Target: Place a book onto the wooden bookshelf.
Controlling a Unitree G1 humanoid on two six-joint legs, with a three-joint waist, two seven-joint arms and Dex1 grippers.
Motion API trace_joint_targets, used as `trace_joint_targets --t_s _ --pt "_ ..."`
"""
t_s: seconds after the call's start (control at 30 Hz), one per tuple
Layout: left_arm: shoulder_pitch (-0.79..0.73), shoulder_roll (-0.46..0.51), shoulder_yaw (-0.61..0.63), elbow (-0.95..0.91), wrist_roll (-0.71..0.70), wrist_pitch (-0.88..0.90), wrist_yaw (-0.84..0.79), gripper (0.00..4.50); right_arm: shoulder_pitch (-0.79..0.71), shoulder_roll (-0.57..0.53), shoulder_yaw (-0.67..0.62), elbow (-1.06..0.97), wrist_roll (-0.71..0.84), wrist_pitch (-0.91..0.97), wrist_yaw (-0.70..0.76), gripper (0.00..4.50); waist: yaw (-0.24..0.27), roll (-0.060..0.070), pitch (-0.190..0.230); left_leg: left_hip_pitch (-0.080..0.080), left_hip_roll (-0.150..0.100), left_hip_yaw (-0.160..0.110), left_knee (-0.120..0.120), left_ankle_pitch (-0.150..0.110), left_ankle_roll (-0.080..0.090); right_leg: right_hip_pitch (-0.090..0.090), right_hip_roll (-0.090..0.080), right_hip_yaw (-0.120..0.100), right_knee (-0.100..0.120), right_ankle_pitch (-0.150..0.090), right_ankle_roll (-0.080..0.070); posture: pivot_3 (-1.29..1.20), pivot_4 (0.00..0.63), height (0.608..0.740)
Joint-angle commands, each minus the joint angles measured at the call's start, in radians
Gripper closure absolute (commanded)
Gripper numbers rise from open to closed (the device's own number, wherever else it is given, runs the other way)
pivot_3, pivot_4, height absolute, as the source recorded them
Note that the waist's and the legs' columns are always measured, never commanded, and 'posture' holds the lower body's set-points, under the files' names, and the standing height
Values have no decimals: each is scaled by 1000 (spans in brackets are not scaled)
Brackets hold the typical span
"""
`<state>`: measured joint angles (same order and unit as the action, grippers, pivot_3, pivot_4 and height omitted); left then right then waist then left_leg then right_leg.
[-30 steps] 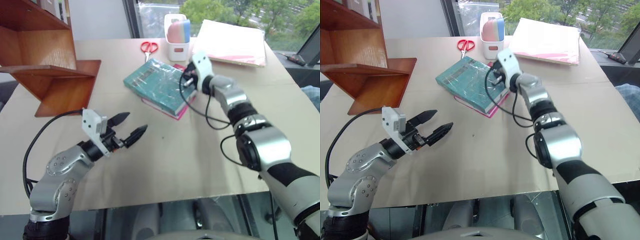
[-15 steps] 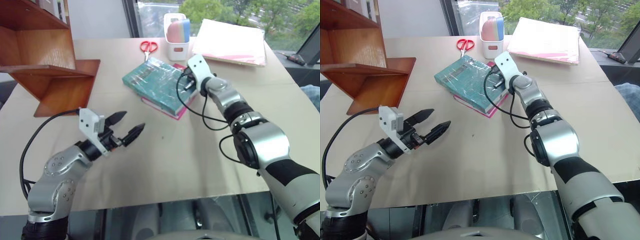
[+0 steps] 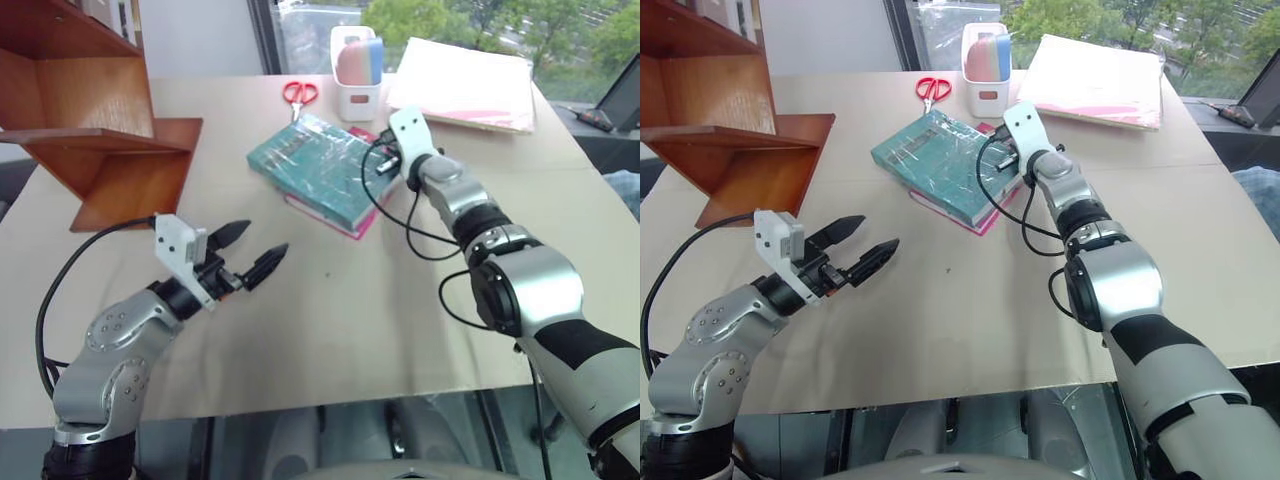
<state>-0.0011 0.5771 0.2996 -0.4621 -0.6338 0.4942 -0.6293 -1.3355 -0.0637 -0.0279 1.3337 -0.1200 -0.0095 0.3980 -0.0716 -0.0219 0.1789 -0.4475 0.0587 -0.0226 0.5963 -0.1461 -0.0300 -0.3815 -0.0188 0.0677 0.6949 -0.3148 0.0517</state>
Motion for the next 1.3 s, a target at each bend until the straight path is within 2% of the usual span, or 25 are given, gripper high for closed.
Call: trace_joint_targets --t_s 0.03,0.13,0.27,0.37,0.5,0.93,1.07,1.13,1.27,1.3 --pt "-11 7 5 -38 -18 -1 2 0 -7 35 42 -13 -29 -8 60 4476 0 0 0 0 0 0 0 0 0 0 0 0 0 0 0 0 150 740" --pt "-15 8 6 -46 -19 6 9 0 50 41 137 5 -113 40 107 4476 4 0 0 0 0 -1 0 0 0 0 0 -1 0 0 0 0 150 740" --pt "-5 9 24 -60 -27 12 16 0 95 25 179 -6 -132 69 236 4476 4 -2 -4 3 0 0 0 0 0 4 -1 -1 -1 0 0 0 150 740" --pt "10 7 27 -66 -29 10 18 0 118 14 190 -29 -124 65 340 4476 4 -3 -5 7 0 0 0 0 0 6 -1 -1 0 0 0 0 150 740" --pt "24 3 22 -71 -29 5 20 0 167 -6 226 -66 -140 29 436 4476 3 -3 -7 21 0 0 -2 0 0 19 -1 0 -2 -1 -1 0 150 740" --pt "3 1 3 -33 -48 28 14 0 261 -96 240 -234 -109 -17 606 4476 14 -5 -11 23 0 0 -2 0 0 22 -1 0 -2 -1 -1 0 150 740" --pt "-23 -19 -9 -13 -69 64 38 0 315 -125 188 -415 -17 -57 643 4476 25 -5 -11 23 0 0 -2 0 0 21 -2 0 -3 -1 -1 0 150 740" --pt "-35 -28 -19 -6 -54 62 48 0 375 -137 147 -614 91 -26 704 4476 29 -5 -10 21 0 0 -2 0 0 21 -2 -1 -4 -1 -1 0 150 740" --pt "-54 -22 -42 13 -30 43 38 0 529 -188 93 -1083 275 183 727 4476 32 -1 -3 11 0 -1 -2 0 0 13 -1 -1 -5 -1 0 0 150 740" --pt "-58 -18 -47 18 -22 35 30 0 564 -205 89 -1178 302 239 723 3962 33 0 -2 9 0 -1 -2 0 0 10 -1 -1 -4 -1 0 0 150 740"
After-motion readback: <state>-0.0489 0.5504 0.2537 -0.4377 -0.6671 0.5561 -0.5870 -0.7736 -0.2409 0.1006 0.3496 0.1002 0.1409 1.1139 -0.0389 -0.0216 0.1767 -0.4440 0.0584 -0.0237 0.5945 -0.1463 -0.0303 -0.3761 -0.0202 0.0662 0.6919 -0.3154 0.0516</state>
